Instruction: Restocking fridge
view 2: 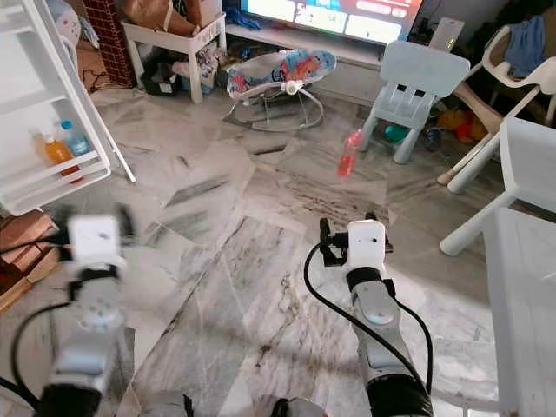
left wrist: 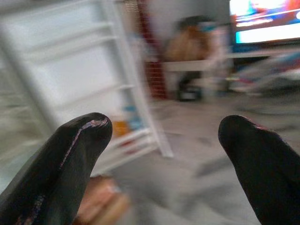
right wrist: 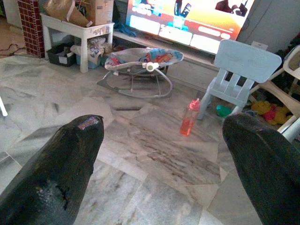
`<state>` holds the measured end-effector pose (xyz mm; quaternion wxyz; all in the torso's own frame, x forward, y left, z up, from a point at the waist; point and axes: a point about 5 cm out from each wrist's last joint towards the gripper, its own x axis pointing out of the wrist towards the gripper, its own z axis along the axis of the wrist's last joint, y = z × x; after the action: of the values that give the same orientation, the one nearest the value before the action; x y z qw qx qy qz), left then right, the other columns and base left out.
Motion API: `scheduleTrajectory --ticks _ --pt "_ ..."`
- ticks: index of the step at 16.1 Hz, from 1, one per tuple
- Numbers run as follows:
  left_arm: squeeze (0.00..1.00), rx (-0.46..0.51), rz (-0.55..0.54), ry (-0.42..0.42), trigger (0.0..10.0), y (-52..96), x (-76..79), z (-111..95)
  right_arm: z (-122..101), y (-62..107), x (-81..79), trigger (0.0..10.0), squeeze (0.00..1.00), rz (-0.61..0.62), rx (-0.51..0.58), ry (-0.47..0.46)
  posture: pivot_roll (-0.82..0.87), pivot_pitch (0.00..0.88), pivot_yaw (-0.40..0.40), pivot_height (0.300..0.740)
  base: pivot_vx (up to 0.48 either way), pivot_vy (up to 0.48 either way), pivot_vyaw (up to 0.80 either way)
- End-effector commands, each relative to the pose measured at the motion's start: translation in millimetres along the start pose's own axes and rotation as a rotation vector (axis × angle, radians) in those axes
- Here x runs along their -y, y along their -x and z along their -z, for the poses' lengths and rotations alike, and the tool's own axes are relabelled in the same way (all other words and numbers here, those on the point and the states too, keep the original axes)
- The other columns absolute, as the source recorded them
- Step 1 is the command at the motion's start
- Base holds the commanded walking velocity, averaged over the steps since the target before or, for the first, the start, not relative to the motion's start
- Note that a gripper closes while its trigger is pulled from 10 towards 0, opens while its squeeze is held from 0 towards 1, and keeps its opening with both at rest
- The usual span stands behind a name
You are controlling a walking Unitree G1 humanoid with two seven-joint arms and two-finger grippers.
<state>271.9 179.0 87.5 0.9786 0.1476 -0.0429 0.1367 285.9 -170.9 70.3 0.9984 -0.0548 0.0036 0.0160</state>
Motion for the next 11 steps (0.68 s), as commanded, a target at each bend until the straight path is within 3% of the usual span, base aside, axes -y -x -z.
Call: scheduleTrajectory --ticks 1,5,11 --pt "0.0 -0.004 0.046 0.021 10.0 4.2 5.8 1.6 4.8 2.7 2.8 10.0 0.0 0.003 -0.026 0.005 0.13 0.05 -0.089 0.74 0.0 0.0 0.0" --pt "0.0 -0.054 0.147 0.035 10.0 15.8 16.0 14.5 8.4 6.8 0.4 10.0 0.0 0.006 -0.042 -0.007 0.12 0.062 -0.088 0.74 0.0 0.0 0.0" --pt "0.0 -0.079 0.179 0.04 10.0 24.0 14.7 19.9 13.1 16.9 -1.2 10.0 0.0 0.02 -0.056 -0.029 0.12 0.074 -0.07 0.74 0.0 0.0 0.0"
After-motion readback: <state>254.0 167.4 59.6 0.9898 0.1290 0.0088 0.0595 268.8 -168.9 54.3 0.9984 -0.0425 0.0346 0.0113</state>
